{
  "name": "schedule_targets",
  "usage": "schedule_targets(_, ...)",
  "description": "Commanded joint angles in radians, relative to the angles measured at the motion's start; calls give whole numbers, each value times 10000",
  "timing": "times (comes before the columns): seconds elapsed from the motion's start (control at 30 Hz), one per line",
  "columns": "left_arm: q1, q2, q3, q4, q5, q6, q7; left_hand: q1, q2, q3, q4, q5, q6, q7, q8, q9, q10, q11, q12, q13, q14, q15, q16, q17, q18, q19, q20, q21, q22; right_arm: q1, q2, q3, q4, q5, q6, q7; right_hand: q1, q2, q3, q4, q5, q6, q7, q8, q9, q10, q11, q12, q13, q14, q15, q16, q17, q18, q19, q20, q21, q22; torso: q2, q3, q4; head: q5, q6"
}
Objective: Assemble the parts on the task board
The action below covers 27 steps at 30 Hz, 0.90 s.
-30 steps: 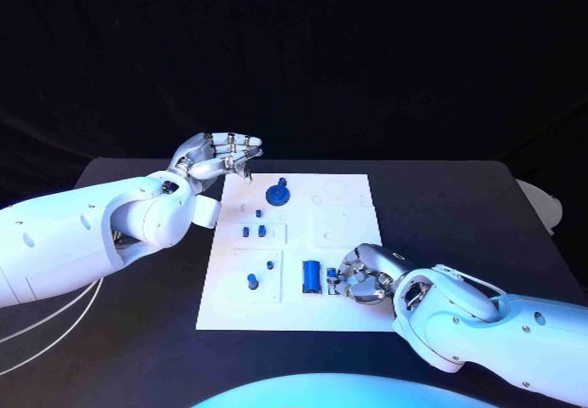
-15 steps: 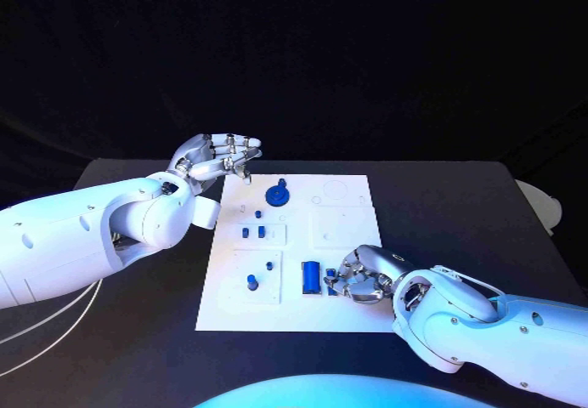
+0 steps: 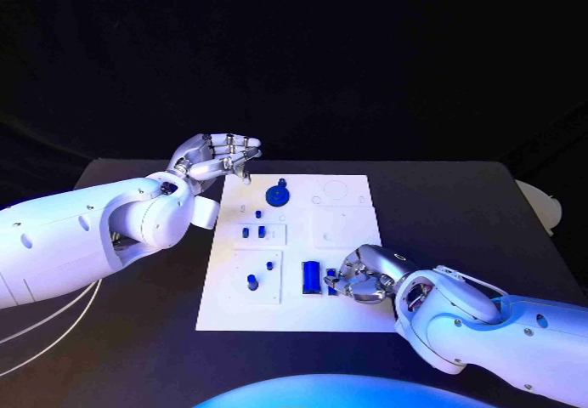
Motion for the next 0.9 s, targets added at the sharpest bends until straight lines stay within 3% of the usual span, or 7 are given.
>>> schedule_targets(0.03, 6, -5, 6, 33, 33, 127, 51, -67, 41, 64, -15, 12, -75, 16, 40, -16, -84, -8, 34, -15, -85, 5, 65, -20, 156, -31, 28, -63, -14, -10, -124, 0, 129, -219, -125, 309, 241, -40, -55, -9, -25, 10, 36, -41, 15, 268, -68, 24, 1604, 1061, -48, 34, 2632, -69, 583, -60, 18, 2228, 10, 4, -5, 37, 8)
schedule_targets(0.37, 6, -28, 6, 34, 33, 125, 53, -67, 41, 64, -15, 12, -75, 16, 40, -16, -84, -8, 34, -15, -85, 5, 65, -20, 156, -31, 28, -63, -14, -11, -546, -1, 433, -200, -83, 764, 611, -211, -200, -19, -151, 6, 39, -37, 17, 276, -65, 39, 1619, 1061, -46, 34, 2632, -74, 591, -61, 45, 2235, -5, -2, -22, 61, -6)
schedule_targets(0.9, 6, -27, 6, 45, 33, 124, 56, -67, 41, 64, -15, 12, -75, 16, 40, -16, -84, -8, 34, -15, -85, 5, 65, -20, 156, -31, 28, -63, -14, -54, -374, -3, 137, -181, 275, 767, 1154, -176, -221, -56, -210, 14, 18, -35, 11, 293, -82, 72, 1645, 1061, -58, 34, 2632, -76, 594, -69, 56, 2238, 11, -5, 12, 71, -42)
